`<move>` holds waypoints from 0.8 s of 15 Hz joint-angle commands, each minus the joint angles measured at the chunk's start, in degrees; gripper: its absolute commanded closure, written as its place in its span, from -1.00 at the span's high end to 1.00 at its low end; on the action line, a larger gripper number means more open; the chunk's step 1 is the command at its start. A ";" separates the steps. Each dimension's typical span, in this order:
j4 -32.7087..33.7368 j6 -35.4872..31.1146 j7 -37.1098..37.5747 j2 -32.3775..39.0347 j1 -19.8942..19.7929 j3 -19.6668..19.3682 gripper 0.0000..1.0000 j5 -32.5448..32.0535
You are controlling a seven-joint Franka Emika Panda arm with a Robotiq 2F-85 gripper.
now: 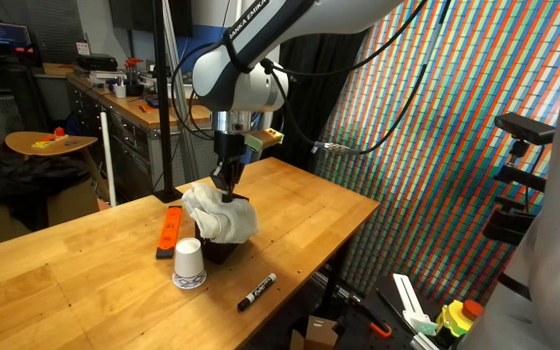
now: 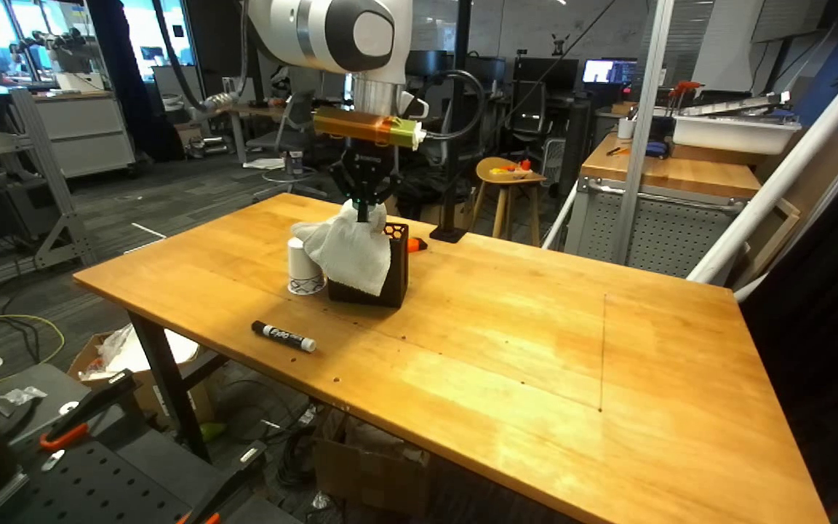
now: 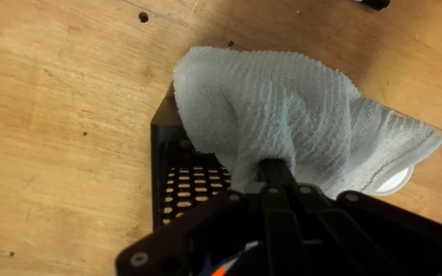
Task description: Pick up the towel and put it in the box
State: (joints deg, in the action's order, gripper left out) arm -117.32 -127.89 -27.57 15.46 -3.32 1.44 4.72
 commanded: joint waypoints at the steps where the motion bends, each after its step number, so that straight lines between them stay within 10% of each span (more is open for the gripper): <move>1: -0.82 -0.03 -0.24 0.71 -0.63 1.26 -1.00 2.61; 12: -2.35 -0.70 -0.22 3.39 -1.98 1.16 -1.00 4.32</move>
State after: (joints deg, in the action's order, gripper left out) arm -119.10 -127.89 -27.54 18.23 -4.34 1.96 7.77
